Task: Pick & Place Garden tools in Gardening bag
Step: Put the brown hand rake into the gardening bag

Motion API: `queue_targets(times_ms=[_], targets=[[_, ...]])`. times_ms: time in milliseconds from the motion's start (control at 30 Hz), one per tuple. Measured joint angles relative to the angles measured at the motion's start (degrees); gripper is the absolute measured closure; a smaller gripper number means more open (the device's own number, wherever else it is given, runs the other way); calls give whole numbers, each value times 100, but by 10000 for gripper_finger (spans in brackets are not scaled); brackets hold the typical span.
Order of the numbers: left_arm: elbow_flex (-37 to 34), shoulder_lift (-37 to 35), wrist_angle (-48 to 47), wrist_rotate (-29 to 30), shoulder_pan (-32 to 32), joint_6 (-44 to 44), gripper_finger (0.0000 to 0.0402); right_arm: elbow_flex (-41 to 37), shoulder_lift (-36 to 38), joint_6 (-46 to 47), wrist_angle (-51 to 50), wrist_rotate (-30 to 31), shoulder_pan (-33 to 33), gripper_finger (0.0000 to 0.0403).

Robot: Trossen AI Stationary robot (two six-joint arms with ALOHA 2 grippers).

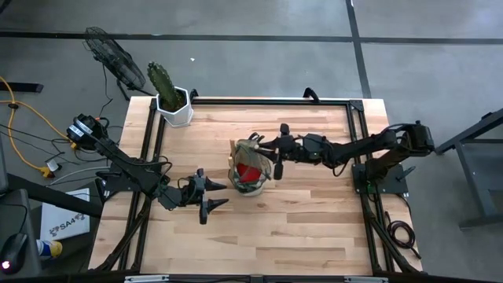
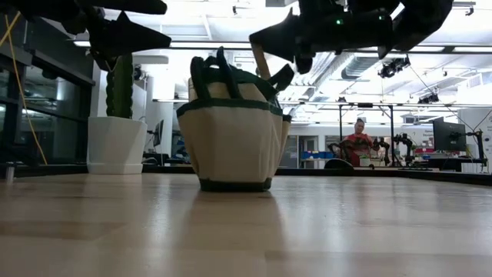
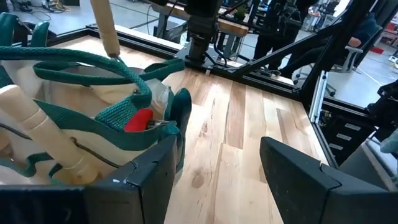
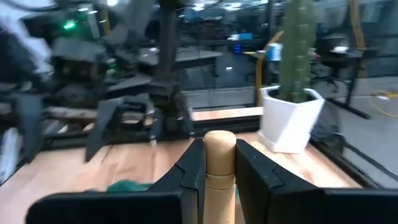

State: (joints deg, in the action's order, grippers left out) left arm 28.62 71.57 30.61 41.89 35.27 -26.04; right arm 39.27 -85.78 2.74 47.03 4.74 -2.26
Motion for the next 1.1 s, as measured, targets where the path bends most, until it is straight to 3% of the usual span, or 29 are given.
queue_targets(times_ms=[133, 300, 667, 867, 1100], targets=[[0, 0, 53, 66, 2, 0, 177, 0, 0, 168, 30, 839, 148, 354], [0, 0, 257, 111, 1, 30, 177, 2, -215, 227, 286, 1232, 352, 354], [82, 421, 901, 86, 0, 158, 177, 9, -1401, 505, 2078, 1451, 508, 354], [373, 835, 1036, 85, -1, 176, 177, 9, -1453, 472, 2223, 1489, 527, 354], [1263, 1585, 997, 53, -210, 638, 177, 9, -1444, 457, 2191, 1469, 566, 354]])
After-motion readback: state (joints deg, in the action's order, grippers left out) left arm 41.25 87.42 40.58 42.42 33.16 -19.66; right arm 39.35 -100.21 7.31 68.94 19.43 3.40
